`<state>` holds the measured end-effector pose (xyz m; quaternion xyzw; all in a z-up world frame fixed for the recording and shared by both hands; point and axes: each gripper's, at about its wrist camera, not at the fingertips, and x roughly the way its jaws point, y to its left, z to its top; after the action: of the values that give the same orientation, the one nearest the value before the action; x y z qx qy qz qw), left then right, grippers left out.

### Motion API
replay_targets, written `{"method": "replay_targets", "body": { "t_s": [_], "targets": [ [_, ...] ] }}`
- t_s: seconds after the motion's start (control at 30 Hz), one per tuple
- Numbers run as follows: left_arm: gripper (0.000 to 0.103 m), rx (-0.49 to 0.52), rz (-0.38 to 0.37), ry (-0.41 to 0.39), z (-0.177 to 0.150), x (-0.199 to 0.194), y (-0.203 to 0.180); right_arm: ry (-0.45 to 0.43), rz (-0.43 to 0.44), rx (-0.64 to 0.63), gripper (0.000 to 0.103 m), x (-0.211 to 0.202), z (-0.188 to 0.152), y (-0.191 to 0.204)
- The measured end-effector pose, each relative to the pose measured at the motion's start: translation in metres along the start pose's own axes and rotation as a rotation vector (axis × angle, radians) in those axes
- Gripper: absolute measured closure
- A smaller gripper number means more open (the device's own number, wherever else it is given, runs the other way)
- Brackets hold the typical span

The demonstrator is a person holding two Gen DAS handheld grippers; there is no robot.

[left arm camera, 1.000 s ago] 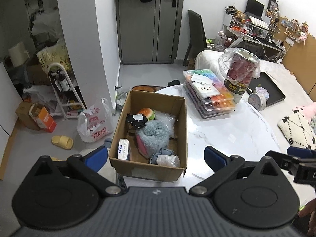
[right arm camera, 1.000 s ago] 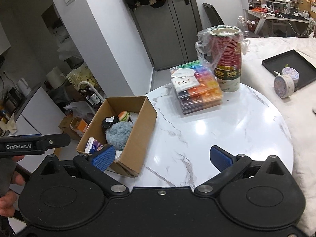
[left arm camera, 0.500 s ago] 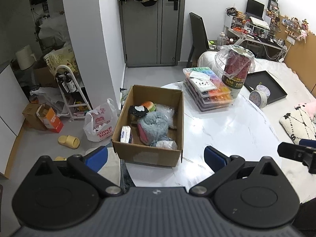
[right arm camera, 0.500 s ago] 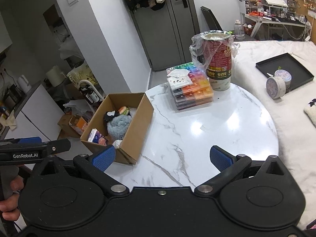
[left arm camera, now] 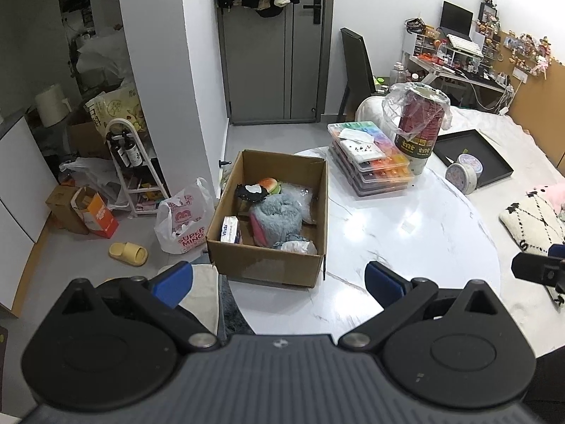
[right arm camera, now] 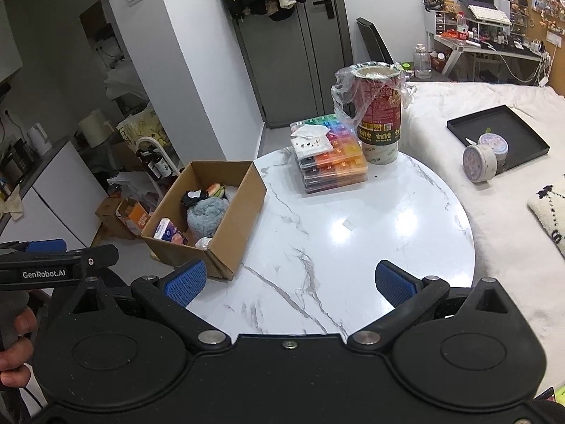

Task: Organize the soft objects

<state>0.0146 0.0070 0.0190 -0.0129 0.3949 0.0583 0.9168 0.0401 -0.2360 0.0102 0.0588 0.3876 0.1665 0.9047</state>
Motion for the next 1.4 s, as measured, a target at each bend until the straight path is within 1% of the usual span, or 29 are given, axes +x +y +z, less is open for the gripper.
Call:
{"method": "replay_targets", "body": {
  "t_s": [0.2,0.33,0.43,0.73,1.4],
  "targets": [
    [0.0,-0.006,-0.003,-0.01,0.0,-0.007,0.002,-0.011,0.004,-0.006,0.0,-0.008,-0.004,0.005],
    [0.0,-0.005,0.0,-0.021,0.0,-0.01,0.002,-0.041,-0.023,0.014,0.0,-0.011,-0.006,0.002],
    [0.0,-0.005,0.0,-0.02,0.0,-0.01,0.001,-0.034,-0.021,0.037,0.0,-0.011,-0.006,-0.004],
    [0.0,-0.008,-0.003,-0.015,-0.003,-0.011,0.002,-0.031,-0.031,0.026,0.0,-0.014,-0.01,-0.001],
    [0.0,0.003,-0.015,-0.018,-0.003,-0.013,-0.005,-0.038,-0.016,0.012,0.0,-0.019,-0.01,0.004]
  ]
}}
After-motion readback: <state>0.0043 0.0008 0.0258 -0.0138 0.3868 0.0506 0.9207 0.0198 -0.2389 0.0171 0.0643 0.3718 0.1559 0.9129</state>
